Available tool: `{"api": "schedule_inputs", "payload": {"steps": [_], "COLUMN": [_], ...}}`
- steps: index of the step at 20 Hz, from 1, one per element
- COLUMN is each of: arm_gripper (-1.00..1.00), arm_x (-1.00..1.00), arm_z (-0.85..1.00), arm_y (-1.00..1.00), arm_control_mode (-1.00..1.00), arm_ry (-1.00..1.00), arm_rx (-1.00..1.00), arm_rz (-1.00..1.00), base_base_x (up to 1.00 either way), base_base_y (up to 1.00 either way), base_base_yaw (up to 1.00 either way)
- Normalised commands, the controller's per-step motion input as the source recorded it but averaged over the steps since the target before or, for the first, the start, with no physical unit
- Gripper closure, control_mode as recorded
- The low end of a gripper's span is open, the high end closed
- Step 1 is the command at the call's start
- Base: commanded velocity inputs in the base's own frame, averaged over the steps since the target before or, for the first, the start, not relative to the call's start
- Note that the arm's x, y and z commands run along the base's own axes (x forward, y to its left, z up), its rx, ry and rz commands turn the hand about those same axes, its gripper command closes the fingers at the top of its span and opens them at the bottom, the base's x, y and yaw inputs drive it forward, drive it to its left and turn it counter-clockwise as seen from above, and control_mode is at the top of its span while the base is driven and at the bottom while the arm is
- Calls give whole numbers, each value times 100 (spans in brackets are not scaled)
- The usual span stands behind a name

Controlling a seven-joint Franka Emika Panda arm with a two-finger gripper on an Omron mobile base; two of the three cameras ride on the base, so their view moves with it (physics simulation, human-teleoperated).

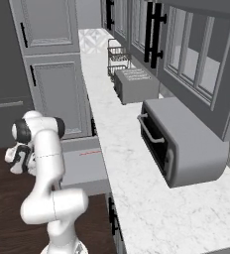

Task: Take a straw from the drawer in front and place it inside the glass cup on the dining counter.

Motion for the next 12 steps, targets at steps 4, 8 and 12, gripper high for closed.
{"api": "schedule_inputs", "payload": {"steps": [4, 8, 12], "arm_gripper": [-100, -100, -100], "arm_x": [-31, -56, -28], "arm_z": [49, 97, 100], "arm_y": [41, 10, -58], "arm_control_mode": [-100, -100, -100], "arm_ry": [25, 1, 0], "arm_rx": [50, 41, 41], "arm_rz": [8, 6, 0], "base_base_x": [0, 0, 0], "base_base_y": [0, 0, 0], "base_base_yaw": [0, 0, 0]}}
